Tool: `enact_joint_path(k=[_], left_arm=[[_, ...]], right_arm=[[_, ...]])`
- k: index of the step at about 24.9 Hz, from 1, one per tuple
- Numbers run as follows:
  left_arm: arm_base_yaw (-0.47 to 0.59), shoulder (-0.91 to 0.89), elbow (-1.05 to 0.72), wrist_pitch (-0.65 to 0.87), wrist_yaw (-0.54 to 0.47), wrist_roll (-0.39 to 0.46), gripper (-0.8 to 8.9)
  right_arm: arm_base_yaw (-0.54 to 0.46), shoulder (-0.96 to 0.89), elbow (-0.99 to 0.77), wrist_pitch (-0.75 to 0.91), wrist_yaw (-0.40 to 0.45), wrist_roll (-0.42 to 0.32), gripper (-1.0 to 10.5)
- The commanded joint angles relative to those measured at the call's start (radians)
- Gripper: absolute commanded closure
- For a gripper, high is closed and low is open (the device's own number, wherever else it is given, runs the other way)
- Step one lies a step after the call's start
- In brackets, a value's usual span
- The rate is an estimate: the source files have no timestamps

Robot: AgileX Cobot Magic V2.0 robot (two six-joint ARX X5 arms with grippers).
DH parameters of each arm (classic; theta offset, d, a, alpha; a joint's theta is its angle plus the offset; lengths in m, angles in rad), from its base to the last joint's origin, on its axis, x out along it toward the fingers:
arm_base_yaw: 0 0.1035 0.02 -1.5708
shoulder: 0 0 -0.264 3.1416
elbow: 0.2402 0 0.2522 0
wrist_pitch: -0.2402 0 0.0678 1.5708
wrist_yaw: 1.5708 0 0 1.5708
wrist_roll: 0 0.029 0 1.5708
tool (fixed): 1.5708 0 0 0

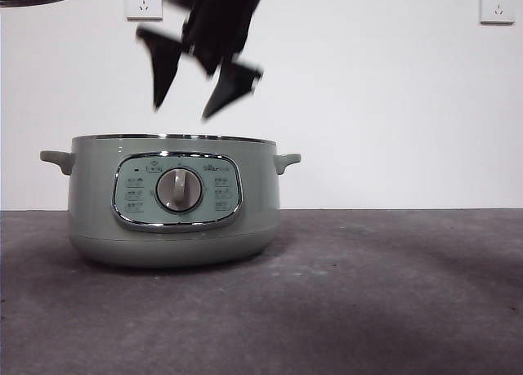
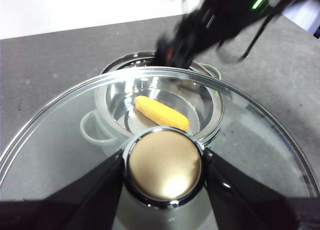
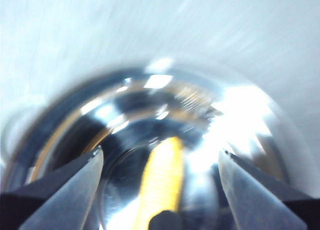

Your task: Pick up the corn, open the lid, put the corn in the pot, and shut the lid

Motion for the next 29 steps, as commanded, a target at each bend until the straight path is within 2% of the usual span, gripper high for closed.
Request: enact_joint_path(k=[1, 3, 4, 7, 11, 16, 19, 22, 29], left_arm=[[-0.004, 0.018, 0.011, 0.074, 0.012, 0.017, 8.21], [-0.005, 0.051, 0.011, 0.114, 0.013, 0.016, 8.21], [-0.011, 0.071, 0.011, 0.138, 0.013, 0.016, 8.21], [-0.041, 0.143, 0.011, 0.206, 0.013, 0.022, 8.21], [-0.098, 0.260, 0.015, 0.288, 0.012, 0.024, 8.21], [-0.159, 0.376, 0.040, 0.357, 0.010, 0.031, 8.21], [-0.175, 0.431, 0.070, 0.359, -0.016, 0.036, 8.21], [-0.188, 0.481, 0.104, 0.370, -0.015, 0.039, 8.21], [-0.193, 0.570, 0.134, 0.462, -0.014, 0.039, 8.21]], right_arm=[[0.004, 0.008, 0.205, -0.144, 0.082, 0.000, 5.7], [0.003, 0.008, 0.351, -0.277, 0.148, -0.019, 5.7], [0.003, 0.008, 0.397, -0.292, 0.182, -0.017, 5.7], [0.004, -0.012, 0.497, -0.297, 0.172, -0.005, 5.7], [0.023, -0.103, 0.492, -0.298, 0.012, 0.039, 5.7], [0.061, -0.209, 0.464, -0.299, -0.023, 0.041, 5.7], [0.066, -0.286, 0.396, -0.299, -0.066, 0.047, 5.7], [0.093, -0.381, 0.274, -0.298, -0.069, 0.046, 5.7], [0.124, -0.664, -0.183, -0.298, -0.044, 0.035, 5.7]])
